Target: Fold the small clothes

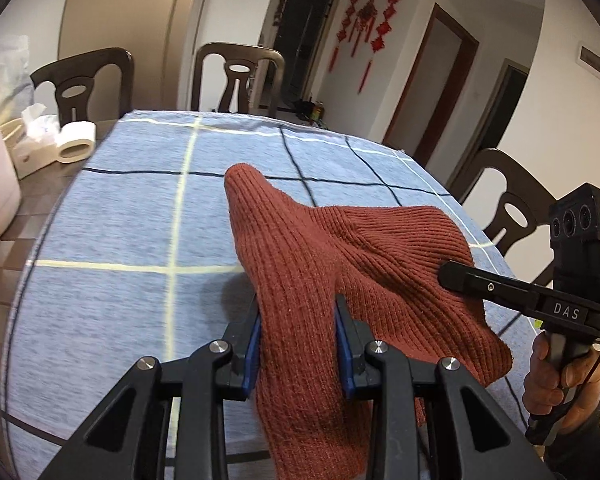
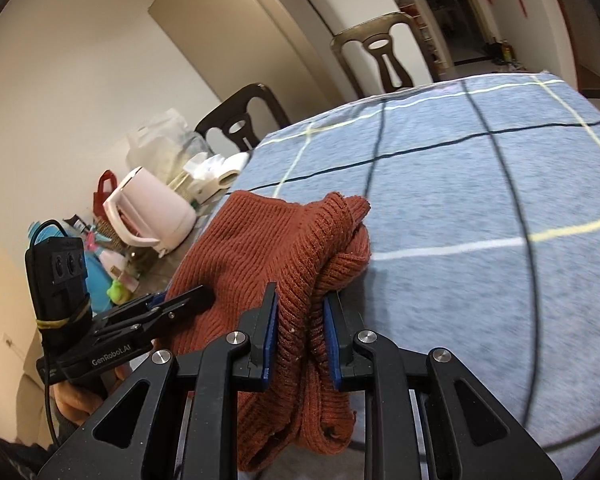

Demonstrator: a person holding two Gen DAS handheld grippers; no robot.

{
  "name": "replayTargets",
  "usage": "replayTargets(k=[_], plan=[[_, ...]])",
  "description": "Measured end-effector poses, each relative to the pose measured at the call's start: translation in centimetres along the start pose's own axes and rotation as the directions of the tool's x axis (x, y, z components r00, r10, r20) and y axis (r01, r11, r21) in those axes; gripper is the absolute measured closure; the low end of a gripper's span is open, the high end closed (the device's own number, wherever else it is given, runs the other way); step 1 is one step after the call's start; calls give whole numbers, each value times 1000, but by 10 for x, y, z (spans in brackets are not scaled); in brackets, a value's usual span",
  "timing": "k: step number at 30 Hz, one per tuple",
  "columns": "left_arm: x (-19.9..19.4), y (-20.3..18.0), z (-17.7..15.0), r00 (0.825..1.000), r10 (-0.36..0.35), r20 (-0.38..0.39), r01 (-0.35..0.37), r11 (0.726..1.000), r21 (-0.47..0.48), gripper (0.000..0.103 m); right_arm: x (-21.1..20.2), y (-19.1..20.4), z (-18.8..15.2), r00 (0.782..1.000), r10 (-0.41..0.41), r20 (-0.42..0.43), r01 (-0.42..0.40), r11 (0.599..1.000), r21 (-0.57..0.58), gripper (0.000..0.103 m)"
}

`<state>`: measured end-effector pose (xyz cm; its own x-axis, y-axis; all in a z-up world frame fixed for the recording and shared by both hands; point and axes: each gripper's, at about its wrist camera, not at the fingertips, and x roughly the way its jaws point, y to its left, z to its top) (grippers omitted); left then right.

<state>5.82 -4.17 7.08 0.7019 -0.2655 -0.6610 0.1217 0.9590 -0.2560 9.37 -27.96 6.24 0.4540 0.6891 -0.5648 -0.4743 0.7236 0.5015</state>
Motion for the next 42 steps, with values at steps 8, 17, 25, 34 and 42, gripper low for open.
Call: replayTargets(k=[8,17,25,34,42], plan=[[-1,32,11,1000,27,5,-27,1000,-6,69,31,18,8,999,31,-20,-31,999,-11,82],[19,53,4,999,17,-32,-18,1000,-25,69,56,14,7,999,12,-43,-12,1000,20,82],[28,66,-13,998,14,-59,-18,997,-70,62,66,-4,-2,997,-9,-73,13,998,60,81],[15,65,-12,998,40,-54,-45,996,-82,59,62,-11,-2,997,-29,-75,36,995,98,71],[-9,41,-5,998,60,20,-60,998,-20,60,42,18,7,997,-80,0,80,996,-40,71]])
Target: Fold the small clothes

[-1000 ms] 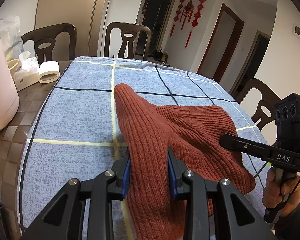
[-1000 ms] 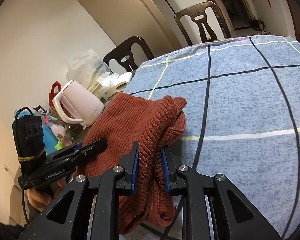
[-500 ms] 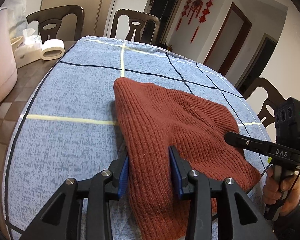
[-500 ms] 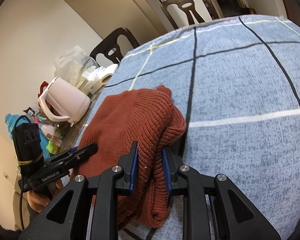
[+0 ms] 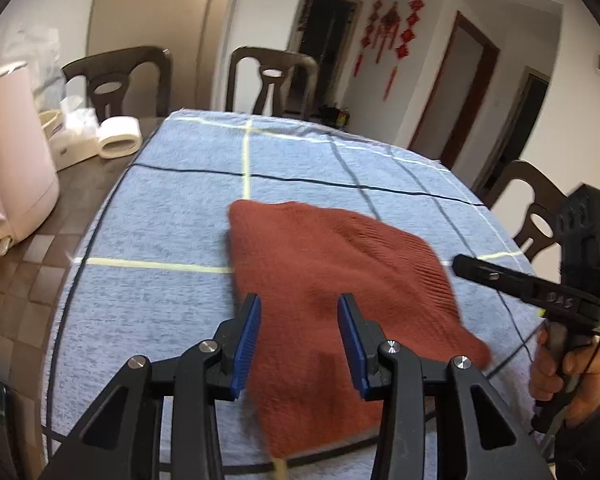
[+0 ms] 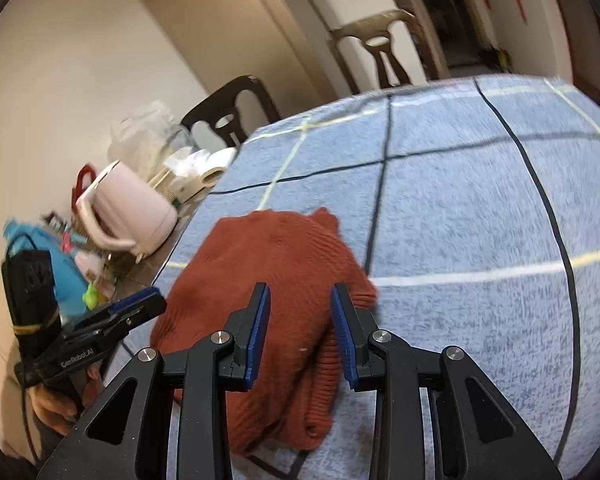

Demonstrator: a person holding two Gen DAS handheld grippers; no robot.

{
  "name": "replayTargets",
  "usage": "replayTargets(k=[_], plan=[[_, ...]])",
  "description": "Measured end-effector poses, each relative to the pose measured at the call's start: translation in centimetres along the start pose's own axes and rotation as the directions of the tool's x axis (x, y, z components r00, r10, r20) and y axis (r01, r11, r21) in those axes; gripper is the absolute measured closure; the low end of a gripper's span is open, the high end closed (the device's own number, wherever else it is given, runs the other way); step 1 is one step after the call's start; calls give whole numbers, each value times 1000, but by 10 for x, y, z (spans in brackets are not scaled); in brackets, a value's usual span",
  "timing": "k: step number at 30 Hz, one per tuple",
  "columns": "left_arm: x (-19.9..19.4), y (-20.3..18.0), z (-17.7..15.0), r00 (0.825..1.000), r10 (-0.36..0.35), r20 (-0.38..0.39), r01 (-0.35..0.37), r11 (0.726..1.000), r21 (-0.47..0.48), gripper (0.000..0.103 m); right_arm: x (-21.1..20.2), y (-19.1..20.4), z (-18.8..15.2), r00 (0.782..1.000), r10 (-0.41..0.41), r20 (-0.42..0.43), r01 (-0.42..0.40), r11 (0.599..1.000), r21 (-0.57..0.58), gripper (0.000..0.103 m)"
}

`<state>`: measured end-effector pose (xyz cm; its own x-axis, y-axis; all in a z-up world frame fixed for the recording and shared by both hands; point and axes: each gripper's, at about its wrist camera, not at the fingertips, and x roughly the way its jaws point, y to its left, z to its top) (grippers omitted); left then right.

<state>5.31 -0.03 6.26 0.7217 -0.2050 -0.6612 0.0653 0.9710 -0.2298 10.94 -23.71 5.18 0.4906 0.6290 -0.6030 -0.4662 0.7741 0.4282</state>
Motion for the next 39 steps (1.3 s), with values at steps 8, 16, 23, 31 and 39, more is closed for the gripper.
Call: replayTargets(k=[8,16,23,31,39], plan=[[27,-5,-3,999,5,-35,-5,1000,10,60,42,-2,3,993,-78,-90,71,995,-76,73],[-4,-11,-18,999,27,18,-28,1000,12,60,8,15,-9,997,-63,-50,55,989,-139,73],[-11,-9,-45,1000,10,-14,-10,999,-31,60,-12,46,-49,994,-82,-78,56,957,-285,86],[3,-6,-49,998,40,-46,-41,999,-22,60,5,27,-58,987,-127,-100,97,960,-261,88],[2,-13,-51,995,86,-53,-86,996,-9,59,0,21,-60,987,-123,-99,98,969,-225,77]])
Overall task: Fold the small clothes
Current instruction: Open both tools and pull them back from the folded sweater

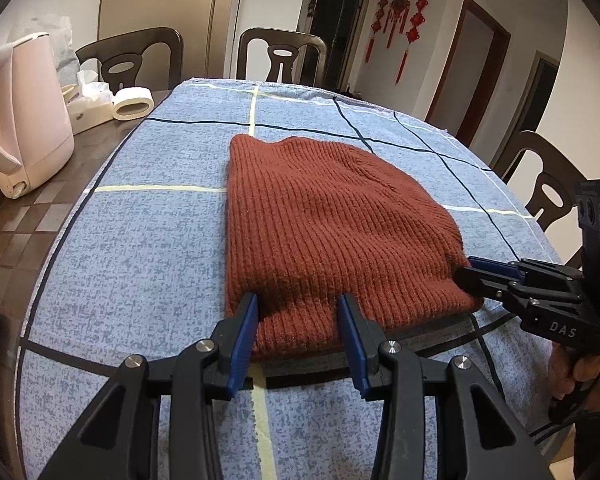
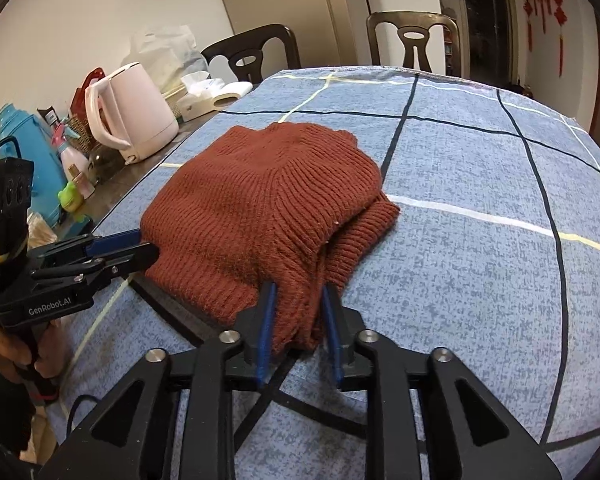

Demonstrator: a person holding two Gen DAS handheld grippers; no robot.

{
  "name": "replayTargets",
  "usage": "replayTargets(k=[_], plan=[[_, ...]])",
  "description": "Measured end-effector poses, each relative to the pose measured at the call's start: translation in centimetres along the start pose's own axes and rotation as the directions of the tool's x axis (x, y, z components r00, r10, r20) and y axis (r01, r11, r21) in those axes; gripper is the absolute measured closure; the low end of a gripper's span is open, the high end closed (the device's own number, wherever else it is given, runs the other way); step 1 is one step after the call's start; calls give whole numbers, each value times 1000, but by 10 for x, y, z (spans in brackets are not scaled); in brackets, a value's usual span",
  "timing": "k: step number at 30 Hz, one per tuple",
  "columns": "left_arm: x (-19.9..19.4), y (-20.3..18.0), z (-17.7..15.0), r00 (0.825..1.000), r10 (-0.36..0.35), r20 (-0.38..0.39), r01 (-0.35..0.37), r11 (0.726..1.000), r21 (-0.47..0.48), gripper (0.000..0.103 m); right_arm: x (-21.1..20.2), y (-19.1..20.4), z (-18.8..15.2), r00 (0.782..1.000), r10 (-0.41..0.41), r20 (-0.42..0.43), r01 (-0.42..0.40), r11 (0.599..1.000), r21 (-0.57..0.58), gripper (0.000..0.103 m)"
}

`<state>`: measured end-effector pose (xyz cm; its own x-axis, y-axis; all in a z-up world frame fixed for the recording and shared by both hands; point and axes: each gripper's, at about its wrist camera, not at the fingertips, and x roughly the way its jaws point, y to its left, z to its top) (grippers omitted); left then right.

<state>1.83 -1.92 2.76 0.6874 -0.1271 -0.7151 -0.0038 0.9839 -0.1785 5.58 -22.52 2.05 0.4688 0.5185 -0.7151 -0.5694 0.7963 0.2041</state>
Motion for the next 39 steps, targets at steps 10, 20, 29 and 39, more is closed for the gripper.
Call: replayTargets(k=[10,20,29,39], plan=[[-12,3,-7,1000,27,0,-27,999,-22,59,-20,9,-6,999,-13,35,13,1000,-12,77],[-10,15,-19,998,34,-48,-36,998,-46,59,-13,6,-12,999,-34,-13,34,999,2,81],[-12,12,-28,991,114,-67,-112,993,26,56,-16,3,-29,991,-118,-62,118,993,-14,76],[-9,9,-31,986,154,-67,-151,987,55,40,-12,14,-30,988,-131,-81,124,988,-88,55]])
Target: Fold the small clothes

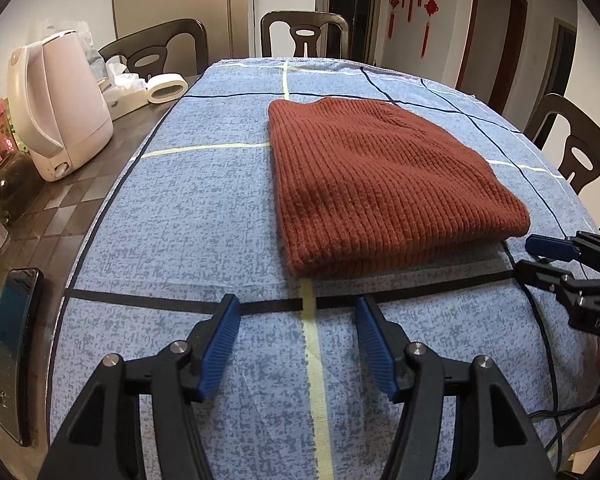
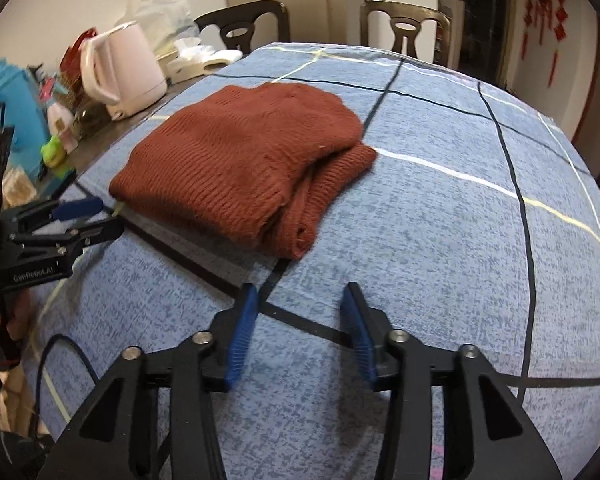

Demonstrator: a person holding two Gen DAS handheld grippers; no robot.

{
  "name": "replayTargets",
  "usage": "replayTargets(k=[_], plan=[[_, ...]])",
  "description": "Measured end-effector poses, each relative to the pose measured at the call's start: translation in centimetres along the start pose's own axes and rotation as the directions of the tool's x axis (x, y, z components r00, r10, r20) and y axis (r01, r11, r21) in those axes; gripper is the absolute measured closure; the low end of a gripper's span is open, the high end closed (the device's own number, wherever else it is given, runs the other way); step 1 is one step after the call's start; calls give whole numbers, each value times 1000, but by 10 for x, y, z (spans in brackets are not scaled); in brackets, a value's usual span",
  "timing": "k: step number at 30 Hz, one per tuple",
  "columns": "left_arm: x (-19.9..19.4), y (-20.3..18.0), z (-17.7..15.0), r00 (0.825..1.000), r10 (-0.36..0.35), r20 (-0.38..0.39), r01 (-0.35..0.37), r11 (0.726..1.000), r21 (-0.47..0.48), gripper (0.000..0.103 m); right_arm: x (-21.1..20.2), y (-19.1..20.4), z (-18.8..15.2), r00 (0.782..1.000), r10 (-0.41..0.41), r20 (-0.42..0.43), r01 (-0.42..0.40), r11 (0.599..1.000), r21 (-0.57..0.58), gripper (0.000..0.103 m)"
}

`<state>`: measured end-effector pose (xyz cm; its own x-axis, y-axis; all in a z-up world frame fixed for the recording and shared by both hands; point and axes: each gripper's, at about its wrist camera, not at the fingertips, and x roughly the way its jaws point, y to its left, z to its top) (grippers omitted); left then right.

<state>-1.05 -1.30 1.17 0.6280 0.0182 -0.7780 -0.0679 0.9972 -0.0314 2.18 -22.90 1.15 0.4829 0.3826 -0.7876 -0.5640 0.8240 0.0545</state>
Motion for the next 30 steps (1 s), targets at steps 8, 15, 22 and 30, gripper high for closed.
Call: replayTargets(k=[8,15,22,30], plan=[[2,-2,0,1000,-3,-4,3,1000,13,34,3,3,-1,1000,-17,-2,17,1000,-16,54],[2,-4,0,1000,-4,-6,4,1000,18,32,2,4,-1,1000,-16,-4,16,1000,-23,51],[2,-4,0,1000,-4,-6,4,1000,18,31,3,5,-1,1000,-20,-5,20,999,-28,50],[2,-4,0,1000,-2,-6,2,1000,18,31,3,5,-1,1000,-20,-5,20,999,-29,50]])
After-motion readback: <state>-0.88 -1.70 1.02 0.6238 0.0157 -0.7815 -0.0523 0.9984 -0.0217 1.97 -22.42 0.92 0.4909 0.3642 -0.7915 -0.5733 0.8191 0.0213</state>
